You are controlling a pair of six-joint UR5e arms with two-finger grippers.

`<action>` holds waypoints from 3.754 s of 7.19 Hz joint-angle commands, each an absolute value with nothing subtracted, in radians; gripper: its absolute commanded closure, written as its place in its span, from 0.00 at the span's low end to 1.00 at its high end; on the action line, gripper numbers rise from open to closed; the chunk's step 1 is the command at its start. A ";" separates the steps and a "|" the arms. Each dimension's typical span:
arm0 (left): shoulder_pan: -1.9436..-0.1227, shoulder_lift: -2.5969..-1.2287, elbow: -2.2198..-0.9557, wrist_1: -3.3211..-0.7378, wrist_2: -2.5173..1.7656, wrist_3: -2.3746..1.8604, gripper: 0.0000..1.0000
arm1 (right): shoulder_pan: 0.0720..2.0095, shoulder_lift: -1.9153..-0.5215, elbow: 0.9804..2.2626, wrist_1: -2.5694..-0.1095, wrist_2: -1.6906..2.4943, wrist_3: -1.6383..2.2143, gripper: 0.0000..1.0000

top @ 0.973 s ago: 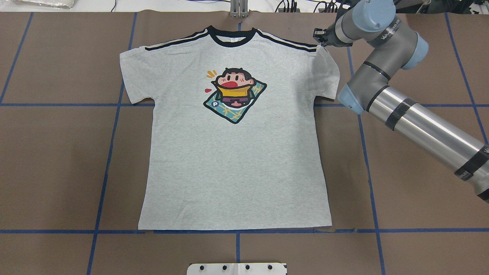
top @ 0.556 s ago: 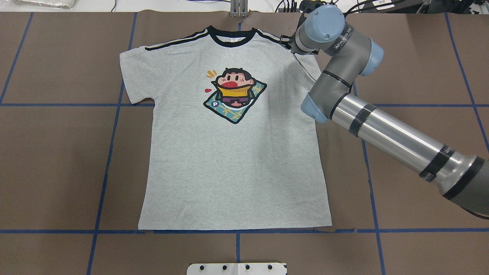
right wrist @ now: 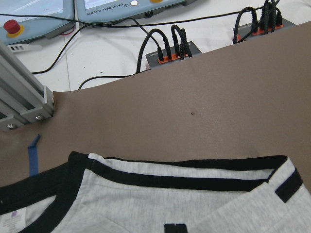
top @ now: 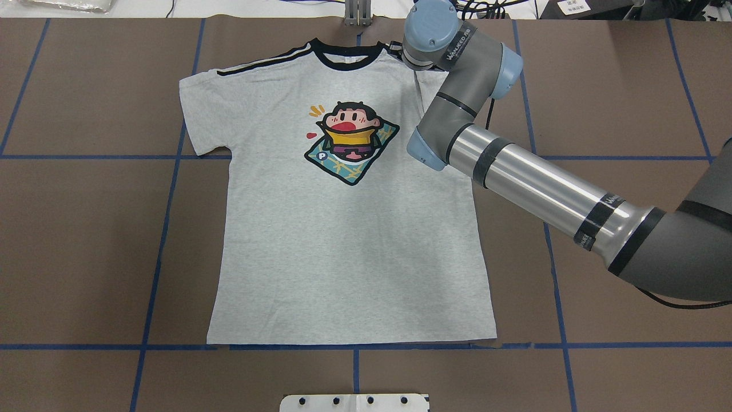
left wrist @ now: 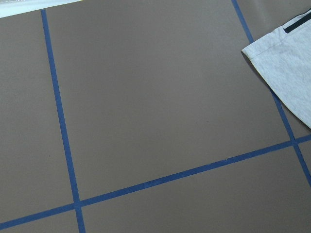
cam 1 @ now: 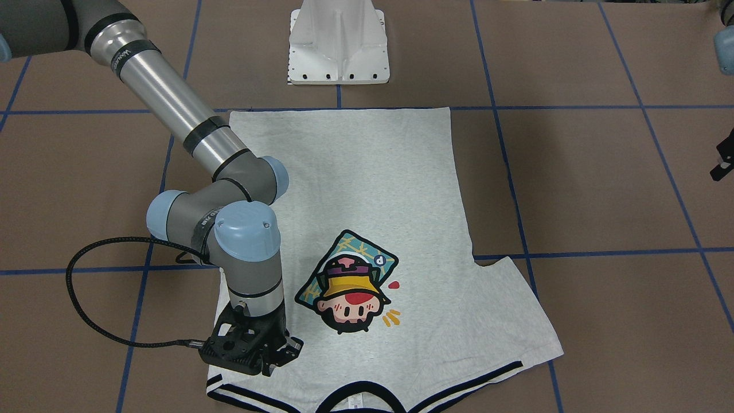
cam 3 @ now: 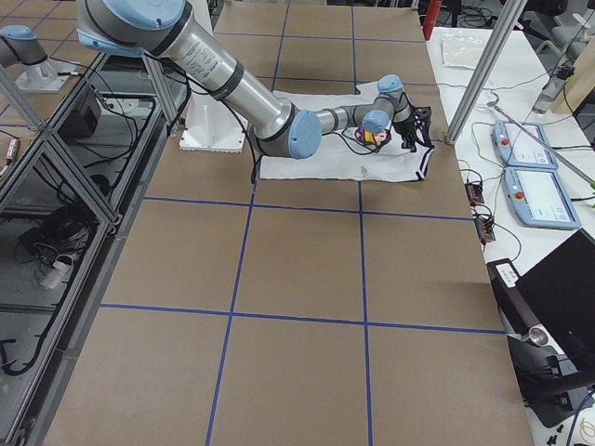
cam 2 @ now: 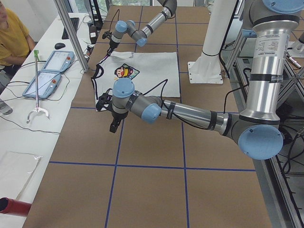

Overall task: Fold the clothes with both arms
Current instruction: 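Fold the sleeve with the right gripper inward onto the shirt body, then move the left gripper to the sleeve nearest it while the right gripper hovers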

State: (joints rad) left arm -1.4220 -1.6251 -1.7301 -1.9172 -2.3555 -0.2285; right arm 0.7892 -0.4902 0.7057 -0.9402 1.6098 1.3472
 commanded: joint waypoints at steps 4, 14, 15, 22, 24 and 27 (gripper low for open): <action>-1.402 -1.653 -1.723 -1.911 -2.358 -0.370 0.01 | 0.756 -0.491 0.783 -0.942 1.569 1.399 0.00; -1.039 -2.232 -0.887 -2.500 -2.068 -1.230 0.18 | 0.904 -1.132 1.675 -0.988 2.000 1.414 0.00; -1.039 -2.273 -0.806 -2.554 -2.053 -1.247 0.22 | 0.904 -1.134 1.674 -0.988 1.993 1.414 0.00; -0.994 -2.329 -0.699 -2.626 -1.974 -1.243 0.51 | 0.902 -1.138 1.660 -0.988 1.962 1.416 0.00; -0.994 -2.327 -0.698 -2.634 -1.971 -1.238 0.57 | 0.900 -1.135 1.657 -0.988 1.960 1.417 0.00; -0.996 -2.327 -0.689 -2.635 -1.947 -1.229 0.67 | 0.899 -1.134 1.658 -0.988 1.960 1.417 0.00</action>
